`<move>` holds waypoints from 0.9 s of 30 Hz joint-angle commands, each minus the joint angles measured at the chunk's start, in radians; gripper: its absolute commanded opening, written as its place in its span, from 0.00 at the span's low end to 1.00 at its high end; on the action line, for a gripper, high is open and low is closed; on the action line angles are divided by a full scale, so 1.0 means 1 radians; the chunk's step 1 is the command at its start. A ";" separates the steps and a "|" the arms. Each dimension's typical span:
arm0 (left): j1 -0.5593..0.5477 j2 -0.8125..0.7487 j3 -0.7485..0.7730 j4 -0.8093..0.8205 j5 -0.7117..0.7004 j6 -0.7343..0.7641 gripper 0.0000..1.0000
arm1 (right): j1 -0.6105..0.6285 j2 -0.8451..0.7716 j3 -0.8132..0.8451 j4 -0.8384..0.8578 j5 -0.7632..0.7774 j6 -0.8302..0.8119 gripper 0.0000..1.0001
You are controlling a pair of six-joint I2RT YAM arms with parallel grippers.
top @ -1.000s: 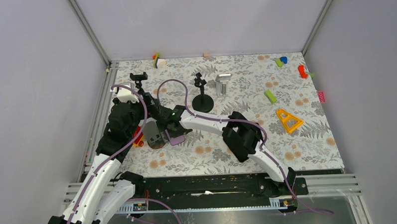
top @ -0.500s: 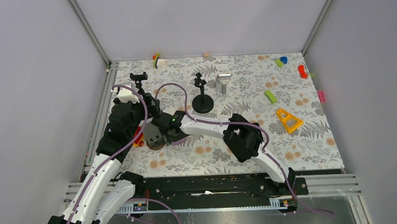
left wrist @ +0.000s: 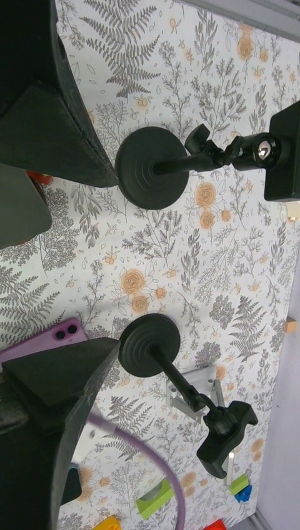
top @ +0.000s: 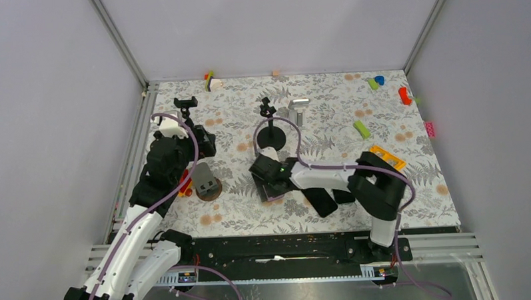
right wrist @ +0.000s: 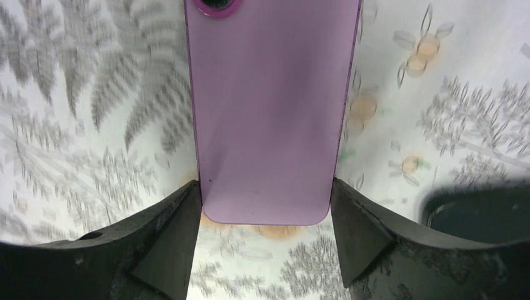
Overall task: Remove the phone from the phone stand
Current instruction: Adjust the phone at the center of the board.
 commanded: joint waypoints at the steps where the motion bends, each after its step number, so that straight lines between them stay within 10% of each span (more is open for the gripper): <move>1: -0.004 0.031 0.007 0.041 0.092 -0.011 0.99 | 0.013 -0.110 -0.220 0.102 -0.230 0.041 0.32; 12: -0.057 0.048 -0.085 0.098 0.333 -0.210 0.99 | 0.000 -0.427 -0.492 0.469 -0.536 0.242 0.32; 27: -0.465 0.148 -0.155 0.049 0.108 -0.473 0.99 | -0.081 -0.618 -0.739 0.820 -0.469 0.491 0.31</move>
